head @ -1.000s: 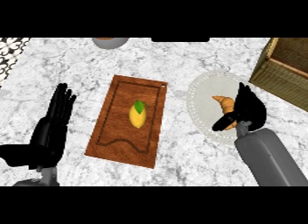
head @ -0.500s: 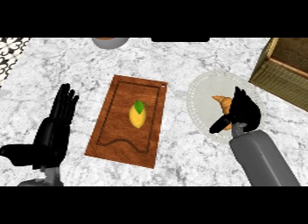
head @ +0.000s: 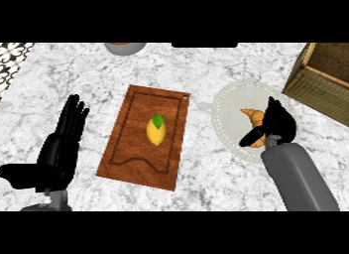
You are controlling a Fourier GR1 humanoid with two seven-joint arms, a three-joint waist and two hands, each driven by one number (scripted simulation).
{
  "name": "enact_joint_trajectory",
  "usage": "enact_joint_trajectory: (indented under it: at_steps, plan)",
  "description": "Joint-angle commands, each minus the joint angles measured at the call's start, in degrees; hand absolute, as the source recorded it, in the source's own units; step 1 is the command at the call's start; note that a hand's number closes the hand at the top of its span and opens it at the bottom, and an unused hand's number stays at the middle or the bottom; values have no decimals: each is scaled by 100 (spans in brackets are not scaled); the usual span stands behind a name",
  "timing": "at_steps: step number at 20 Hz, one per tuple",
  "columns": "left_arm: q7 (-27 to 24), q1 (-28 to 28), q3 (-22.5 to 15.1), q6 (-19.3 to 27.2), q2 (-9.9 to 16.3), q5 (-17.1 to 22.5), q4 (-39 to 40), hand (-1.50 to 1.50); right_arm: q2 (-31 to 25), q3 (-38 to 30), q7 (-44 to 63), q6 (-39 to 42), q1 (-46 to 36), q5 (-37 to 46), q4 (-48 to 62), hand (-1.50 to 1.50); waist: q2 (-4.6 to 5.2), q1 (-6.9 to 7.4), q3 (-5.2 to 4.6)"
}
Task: Pick the croissant from the placemat and place it in the basket
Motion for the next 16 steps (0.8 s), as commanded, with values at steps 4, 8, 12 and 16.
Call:
enact_joint_trajectory:
  at_steps: [4, 8, 12, 16]
  plan:
    - [-216, -201, 15, 65, -256, -268, 435, 0, 252, 129, 200, -36, 481, 235, -549, -150, -8, -39, -1]
    - [-392, 13, 273, -308, -43, 7, 313, 0, 9, -192, -706, 230, 47, -122, 470, 150, 1, -2, 0]
    - [-100, 82, -22, -50, -284, -244, 113, 0, -13, 36, -1002, 116, 75, 205, 776, 150, 3, 2, 1]
    - [90, 160, 88, -129, -180, -158, -261, 0, 34, 25, -884, 250, -470, 373, 1006, 150, 0, 26, 1]
